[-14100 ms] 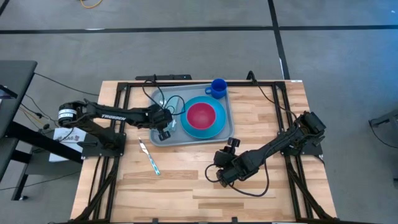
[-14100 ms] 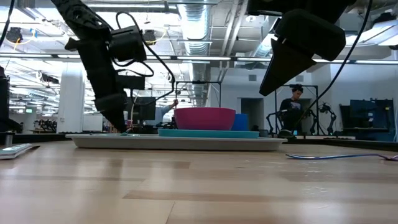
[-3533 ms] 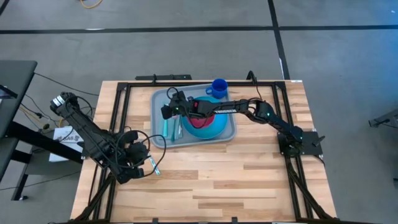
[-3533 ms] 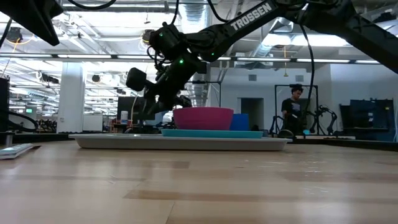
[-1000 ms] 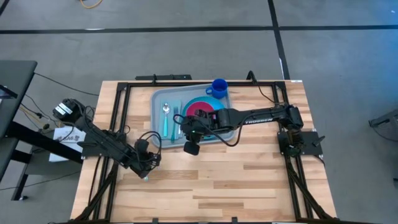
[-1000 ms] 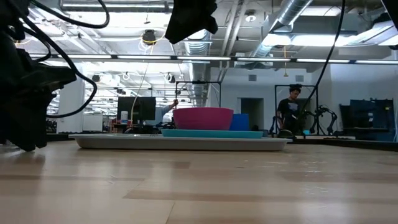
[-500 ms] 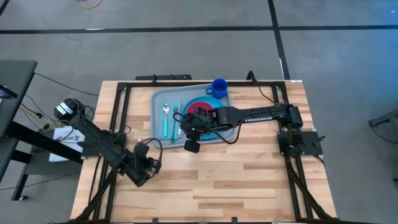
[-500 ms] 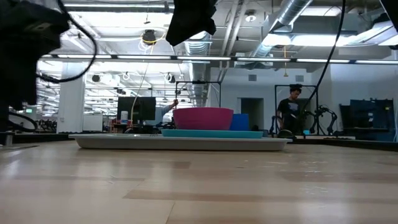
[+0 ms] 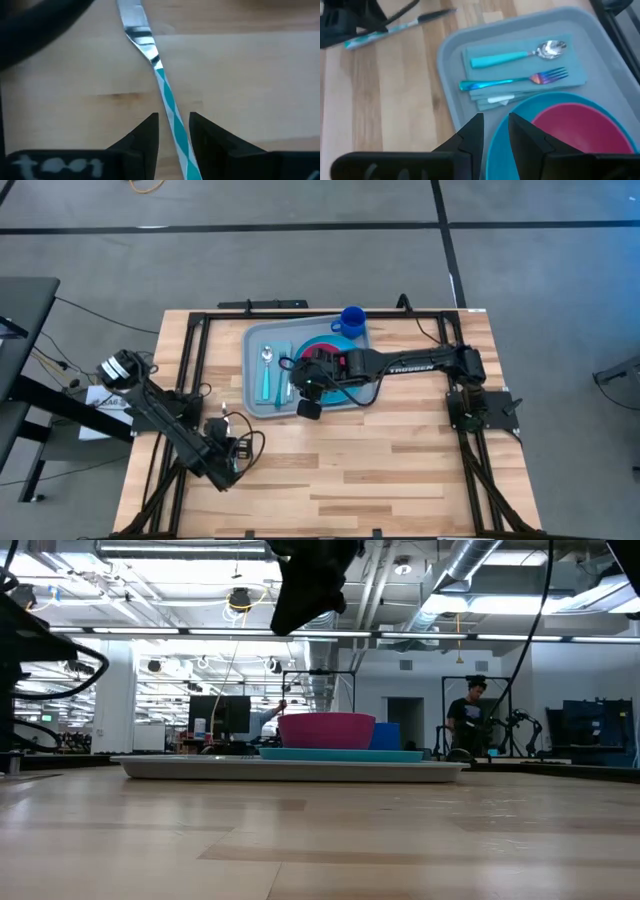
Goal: Set up tray
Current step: Put the green knife on the blue napkin
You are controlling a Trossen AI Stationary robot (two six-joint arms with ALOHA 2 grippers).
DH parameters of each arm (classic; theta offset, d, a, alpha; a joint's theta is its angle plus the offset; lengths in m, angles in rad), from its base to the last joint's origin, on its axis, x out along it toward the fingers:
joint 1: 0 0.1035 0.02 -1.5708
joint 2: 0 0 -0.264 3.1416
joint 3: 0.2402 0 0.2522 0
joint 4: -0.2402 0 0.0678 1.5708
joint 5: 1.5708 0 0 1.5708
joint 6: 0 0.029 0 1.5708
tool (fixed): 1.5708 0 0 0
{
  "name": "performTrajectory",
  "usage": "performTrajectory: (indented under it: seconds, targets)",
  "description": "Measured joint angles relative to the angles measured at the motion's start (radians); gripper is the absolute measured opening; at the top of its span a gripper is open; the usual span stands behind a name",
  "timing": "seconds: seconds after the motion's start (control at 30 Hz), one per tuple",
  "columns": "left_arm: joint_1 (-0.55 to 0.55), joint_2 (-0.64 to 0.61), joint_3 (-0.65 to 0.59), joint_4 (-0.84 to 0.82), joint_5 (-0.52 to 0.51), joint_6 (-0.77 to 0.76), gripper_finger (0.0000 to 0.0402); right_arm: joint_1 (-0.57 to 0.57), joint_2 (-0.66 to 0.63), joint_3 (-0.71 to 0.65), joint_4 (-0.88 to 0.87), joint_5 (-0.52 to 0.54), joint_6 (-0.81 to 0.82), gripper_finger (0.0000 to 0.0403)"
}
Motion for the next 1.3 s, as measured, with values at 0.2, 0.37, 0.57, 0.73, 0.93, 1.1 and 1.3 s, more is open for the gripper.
performTrajectory:
  seconds: [0.2,0.37,0.57,0.73,0.93,1.1,1.3]
  targets:
    - [0.017,0.044,0.0,-0.012,0.003,-0.027,0.0096,-0.008,0.0,-0.008,0.054,0.0,-0.024,0.0084]
    - [0.031,0.082,-0.019,-0.012,0.027,-0.03,0.0096,-0.006,0.0,-0.008,0.069,0.0,-0.034,0.0084]
    - [0.03,0.089,-0.036,-0.017,0.016,0.045,0.0096,-0.006,0.0,-0.008,0.074,0.0,-0.034,0.0084]
    - [0.028,0.09,-0.038,-0.022,-0.005,0.154,0.0096,-0.006,0.0,-0.008,0.073,0.0,-0.034,0.0084]
    - [0.028,0.092,-0.04,-0.02,-0.034,0.174,0.0064,-0.005,0.0,-0.008,0.068,-0.001,-0.034,0.0084]
    - [0.029,0.095,-0.044,-0.093,-0.063,0.179,0.0013,-0.001,0.0,-0.008,0.056,-0.003,-0.034,0.0084]
    - [0.03,0.08,0.037,-0.209,-0.2,0.153,0.0008,0.011,0.0,-0.007,0.028,-0.004,-0.034,0.0084]
